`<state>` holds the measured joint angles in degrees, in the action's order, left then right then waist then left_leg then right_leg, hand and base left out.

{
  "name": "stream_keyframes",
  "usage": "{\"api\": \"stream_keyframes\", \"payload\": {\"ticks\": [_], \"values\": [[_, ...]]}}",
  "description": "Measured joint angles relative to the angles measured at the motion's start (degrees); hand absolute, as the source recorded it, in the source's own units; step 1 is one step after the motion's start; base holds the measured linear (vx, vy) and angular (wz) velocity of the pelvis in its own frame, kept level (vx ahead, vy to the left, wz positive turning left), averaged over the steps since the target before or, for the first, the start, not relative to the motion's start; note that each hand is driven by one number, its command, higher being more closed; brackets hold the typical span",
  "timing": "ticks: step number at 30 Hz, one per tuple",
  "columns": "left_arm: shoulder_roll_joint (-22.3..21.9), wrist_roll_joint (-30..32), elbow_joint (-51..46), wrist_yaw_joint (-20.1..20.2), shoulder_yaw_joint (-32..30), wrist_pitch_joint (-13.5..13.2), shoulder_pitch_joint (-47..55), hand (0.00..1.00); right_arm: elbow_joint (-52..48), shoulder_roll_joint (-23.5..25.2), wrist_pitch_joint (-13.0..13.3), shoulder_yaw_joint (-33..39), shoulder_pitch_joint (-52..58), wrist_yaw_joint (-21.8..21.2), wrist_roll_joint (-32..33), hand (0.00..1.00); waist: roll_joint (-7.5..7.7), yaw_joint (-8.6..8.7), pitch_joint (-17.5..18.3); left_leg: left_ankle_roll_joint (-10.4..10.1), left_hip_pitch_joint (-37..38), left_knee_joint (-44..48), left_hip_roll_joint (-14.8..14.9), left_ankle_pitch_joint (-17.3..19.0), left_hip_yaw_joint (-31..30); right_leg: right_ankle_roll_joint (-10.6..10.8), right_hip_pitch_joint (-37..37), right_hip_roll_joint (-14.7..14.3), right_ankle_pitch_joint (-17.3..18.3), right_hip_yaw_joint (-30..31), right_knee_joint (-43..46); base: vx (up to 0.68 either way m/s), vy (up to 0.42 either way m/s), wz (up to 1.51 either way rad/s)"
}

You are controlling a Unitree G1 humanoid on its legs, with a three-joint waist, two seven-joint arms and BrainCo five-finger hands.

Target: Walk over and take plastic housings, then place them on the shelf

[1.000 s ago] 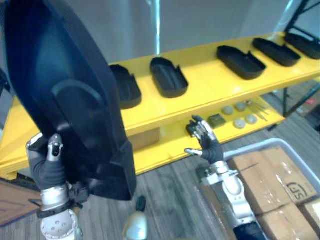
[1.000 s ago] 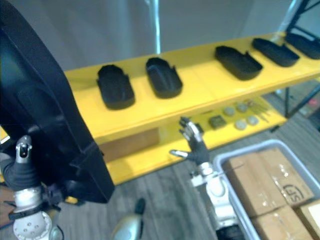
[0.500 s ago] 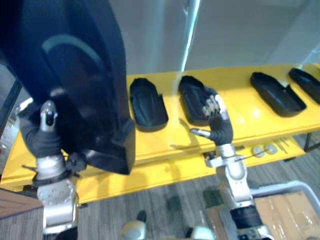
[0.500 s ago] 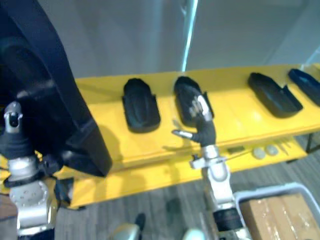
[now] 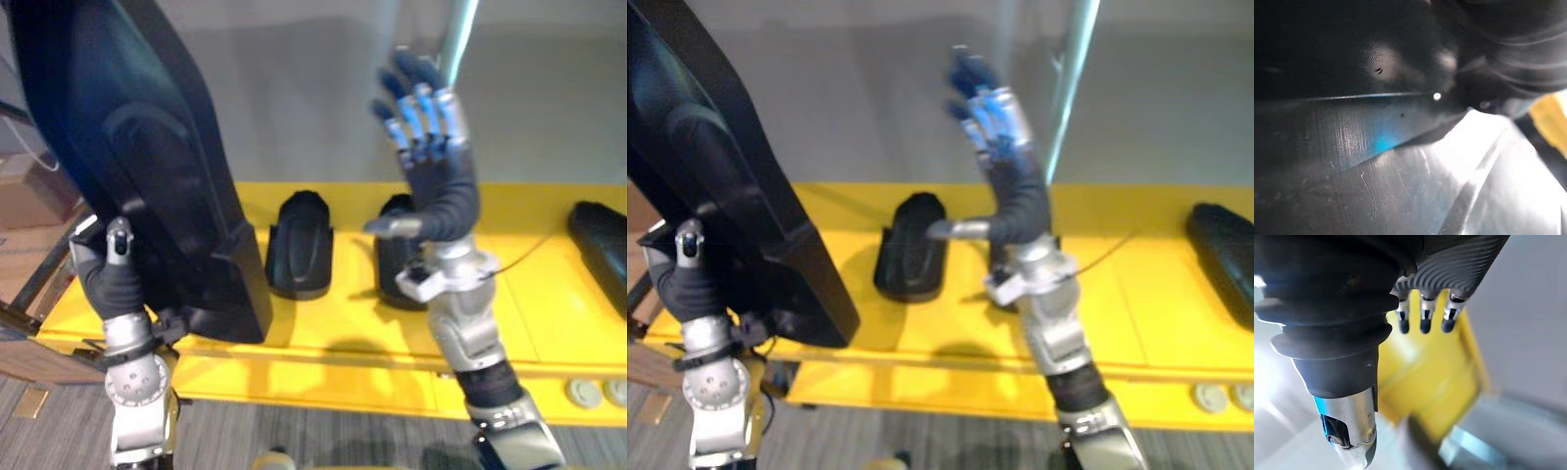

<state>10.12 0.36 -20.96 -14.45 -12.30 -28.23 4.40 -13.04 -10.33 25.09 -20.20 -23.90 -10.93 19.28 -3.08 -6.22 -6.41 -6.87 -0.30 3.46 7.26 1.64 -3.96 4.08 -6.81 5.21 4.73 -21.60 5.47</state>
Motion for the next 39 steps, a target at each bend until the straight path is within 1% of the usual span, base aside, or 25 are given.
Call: {"api": "stream_keyframes", "payload": {"ticks": [1, 2, 4, 5, 6, 8, 10, 11, 12, 13, 14, 16, 17, 19, 21, 23, 25, 26, 28, 29, 31, 34, 37, 38, 39], "values": [[-0.04, -0.01, -0.33, 0.07, -0.01, 0.04, 0.23, 1.00, 0.34, 0.50, -1.50, -0.31, 0.83, 0.68, -0.70, 0.00, 0.49, -1.02, 0.12, 0.58, 0.17, -1.27, -0.50, -0.93, -0.49, -0.01, -0.30, 0.32, 0.02, -0.88, -0.28, 0.04, 0.012, 0.88], [-0.12, -0.01, -0.47, 0.08, -0.06, 0.11, 0.28, 1.00, 0.43, 0.88, -2.34, -0.32, 1.33, 1.37, -1.49, 0.00, 0.72, -1.46, 0.26, 0.79, 0.22, -1.96, -0.86, -1.44, -0.94, 0.03, -0.58, 0.59, 0.16, -1.61, -0.42, 0.02, 0.008, 0.65], [-0.23, -0.01, -1.51, 0.01, -0.84, 0.93, 0.42, 1.00, 1.50, 1.25, -4.16, 0.52, 1.55, 5.12, -5.28, 0.00, 1.61, -1.64, 0.95, 1.45, 0.53, -5.35, -2.50, -3.65, -3.15, 0.47, -1.45, 1.94, 1.13, -4.04, -0.78, 0.02, 0.018, 0.71], [-0.22, 0.15, -2.07, -0.01, -1.42, 1.10, 0.64, 1.00, 1.88, 1.25, -4.21, 1.38, 1.57, 6.45, -6.31, 0.00, 1.70, -1.64, 1.01, 1.78, 0.56, -6.00, -2.66, -3.95, -3.19, 0.47, -1.43, 2.02, 1.13, -4.45, -0.76, 0.01, 0.034, 0.40], [-0.18, 0.70, -2.89, -0.04, -2.92, 1.51, 1.20, 1.00, 2.48, 1.24, -4.31, 4.31, 2.28, 9.17, -7.70, 0.00, 1.91, -1.63, 1.13, 2.39, 0.69, -7.06, -2.99, -4.46, -3.05, 0.54, -1.41, 2.27, 1.08, -4.78, -0.76, 0.00, 0.043, 0.16], [0.80, 1.76, -2.96, -0.30, -6.01, 2.75, 2.75, 1.00, 2.40, 1.06, -4.16, 11.93, 5.32, 14.24, -10.12, 0.00, 2.24, -1.47, 1.36, 2.49, 1.36, -7.94, -3.39, -4.84, -1.73, 0.75, -1.89, 3.01, 0.96, -4.77, -0.76, -0.02, 0.044, 0.02], [2.00, 3.42, -2.56, -1.19, -12.53, 4.33, 5.38, 1.00, 2.04, -0.53, -2.82, 24.55, 10.90, 22.84, -13.77, 0.00, 2.64, -0.79, 1.71, 2.85, 2.21, -8.00, -3.96, -4.57, -0.16, 1.04, -2.16, 3.96, 0.78, -3.69, -0.78, 0.01, 0.053, -0.22], [2.33, 4.09, -2.38, -1.69, -14.22, 4.94, 5.96, 1.00, 1.93, -0.96, -2.82, 27.44, 12.25, 24.73, -14.57, 0.00, 2.68, -0.73, 1.74, 2.78, 2.52, -8.00, -4.08, -4.60, 0.47, 1.22, -2.15, 4.16, 0.66, -3.20, -0.85, 0.03, 0.059, -0.38], [3.40, 4.82, -1.82, -2.60, -17.39, 5.94, 6.89, 1.00, 1.16, -1.75, -2.80, 33.79, 15.52, 28.06, -15.44, 0.00, 2.69, -0.22, 1.83, 2.86, 3.02, -8.05, -4.39, -4.54, 1.57, 1.56, -2.15, 4.57, 0.46, -2.33, -0.96, 0.02, 0.049, -0.31], [3.71, 4.85, -1.38, -2.81, -18.80, 6.19, 7.27, 1.00, 0.61, -1.95, -2.78, 36.80, 17.09, 29.16, -15.41, 0.00, 2.63, 0.22, 1.85, 2.87, 3.17, -8.11, -4.48, -4.51, 1.96, 1.64, -2.15, 4.72, 0.41, -1.98, -0.98, 0.02, 0.053, -0.27], [4.23, 4.80, -0.60, -2.94, -21.27, 7.42, 7.68, 1.00, -0.37, -2.08, -2.43, 42.50, 20.31, 30.27, -13.94, 0.00, 2.39, 1.17, 2.09, 2.87, 3.32, -8.28, -4.61, -4.50, 3.38, 1.76, -2.12, 4.97, 0.33, -1.64, -1.08, 0.01, 0.039, -0.19], [5.52, 4.98, 1.97, -2.89, -25.02, 9.68, 9.01, 1.00, -0.61, -2.08, -2.35, 50.17, 26.02, 31.01, -12.81, 0.00, 1.94, 3.26, 3.53, 2.95, 3.21, -8.37, -4.63, -4.22, 5.14, 1.92, -1.09, 5.10, 0.23, -0.33, -1.09, 0.01, 0.035, -0.32], [5.83, 4.90, 4.67, -2.63, -27.34, 11.77, 9.46, 1.00, -0.63, -2.06, -2.41, 53.91, 29.82, 31.03, -12.75, 0.00, 1.09, 4.14, 4.14, 2.95, 3.46, -8.38, -4.53, -4.00, 6.77, 2.04, -0.70, 5.07, 0.16, 0.67, -1.11, 0.02, 0.018, -0.38], [6.21, 4.64, 7.73, -2.59, -28.36, 13.30, 9.26, 1.00, -0.61, -2.05, -2.43, 56.30, 32.30, 31.04, -12.40, 0.00, 0.46, 4.94, 4.62, 2.87, 3.46, -8.38, -4.24, -3.82, 7.88, 2.24, 0.07, 4.94, 0.02, 1.69, -1.09, 0.00, 0.000, -0.34], [9.97, 4.56, 16.55, -2.39, -28.38, 16.67, 9.00, 1.00, 1.60, -2.00, -2.49, 58.52, 35.05, 31.07, -8.92, 0.00, -0.59, 6.98, 5.22, 2.80, 3.49, -8.39, -3.87, -3.77, 9.59, 2.44, 1.07, 4.49, -0.14, 3.07, -0.98, -0.03, -0.013, -0.35], [12.88, 4.50, 22.66, -1.73, -27.73, 18.83, 8.04, 1.00, 5.16, -1.99, -2.53, 59.14, 36.40, 31.51, -8.74, 0.00, -0.60, 8.05, 5.23, 2.79, 3.50, -8.39, -3.53, -3.77, 10.15, 2.33, 1.53, 4.14, -0.21, 3.66, -0.89, -0.03, -0.022, -0.26], [16.99, 3.87, 31.96, 0.38, -27.26, 22.01, 5.25, 1.00, 10.15, -1.18, -3.35, 59.46, 38.05, 32.13, -8.80, 0.00, -0.96, 8.80, 5.33, 2.68, 3.47, -8.38, -3.02, -3.75, 11.25, 2.16, 2.42, 3.67, -0.28, 4.90, -0.78, -0.03, -0.021, -0.27], [18.41, 3.41, 34.78, 0.92, -26.83, 22.64, 4.24, 1.00, 11.63, -1.05, -3.43, 59.43, 38.58, 32.12, -8.82, 0.00, -0.92, 8.82, 5.32, 2.69, 3.43, -8.39, -2.91, -3.74, 11.67, 2.09, 2.72, 3.58, -0.23, 5.31, -0.65, -0.03, -0.016, -0.25], [25.04, 1.81, 46.33, 3.55, -22.72, 25.60, 0.56, 1.00, 19.48, -1.08, -4.13, 59.32, 39.36, 32.24, -9.04, 0.00, -0.76, 8.87, 5.18, 2.73, 3.59, -8.39, -2.77, -3.57, 12.85, 1.82, 3.28, 3.48, -0.09, 6.54, -0.40, -0.02, -0.004, -0.22], [26.54, 1.74, 48.75, 4.69, -21.72, 26.46, -0.44, 1.00, 21.53, -1.09, -4.28, 59.20, 39.40, 32.30, -9.05, 0.00, -0.73, 8.92, 5.16, 2.75, 3.58, -8.40, -2.80, -3.50, 13.11, 1.80, 3.58, 3.51, -0.08, 7.02, -0.22, -0.01, 0.019, -0.22], [31.57, 1.75, 55.53, 8.45, -17.88, 29.27, -3.63, 1.00, 29.39, -1.29, -5.12, 57.56, 39.55, 32.60, -9.12, 0.00, -0.67, 9.06, 4.90, 2.75, 3.49, -8.40, -3.04, -3.36, 13.94, 1.84, 4.33, 3.71, -0.10, 8.07, 0.08, 0.01, 0.029, -0.17], [36.06, 1.95, 60.72, 13.44, -13.95, 31.64, -9.58, 1.00, 37.44, -1.25, -5.19, 56.67, 39.57, 34.47, -9.52, 0.00, -0.67, 9.29, 3.77, 2.75, 3.43, -8.41, -3.39, -3.32, 14.12, 2.34, 4.49, 4.04, -0.40, 8.27, 0.17, 0.01, 0.009, -0.01], [40.22, 2.53, 64.43, 16.77, -9.13, 32.24, -15.59, 1.00, 43.36, -1.30, -5.29, 56.57, 40.07, 36.30, -10.05, 0.00, -1.20, 9.42, 2.76, 2.74, 3.43, -8.41, -3.63, -3.33, 14.57, 2.53, 4.49, 4.29, -0.54, 8.26, 0.18, 0.01, 0.007, 0.00], [40.93, 2.59, 64.92, 17.48, -8.05, 32.25, -16.81, 1.00, 44.39, -1.31, -5.40, 56.57, 40.08, 36.52, -10.04, 0.00, -1.03, 9.48, 2.68, 2.73, 3.45, -8.41, -3.66, -3.34, 15.41, 2.53, 4.49, 4.39, -0.54, 8.26, 0.19, 0.03, 0.030, 0.00], [42.25, 3.04, 65.19, 18.45, -5.53, 32.36, -19.03, 1.00, 46.55, -1.40, -5.73, 56.57, 40.06, 36.51, -9.91, 0.00, -1.45, 9.54, 2.06, 2.71, 3.47, -8.41, -3.79, -3.37, 16.37, 2.53, 4.48, 4.60, -0.53, 8.26, 0.17, 0.03, 0.038, 0.00]]}}
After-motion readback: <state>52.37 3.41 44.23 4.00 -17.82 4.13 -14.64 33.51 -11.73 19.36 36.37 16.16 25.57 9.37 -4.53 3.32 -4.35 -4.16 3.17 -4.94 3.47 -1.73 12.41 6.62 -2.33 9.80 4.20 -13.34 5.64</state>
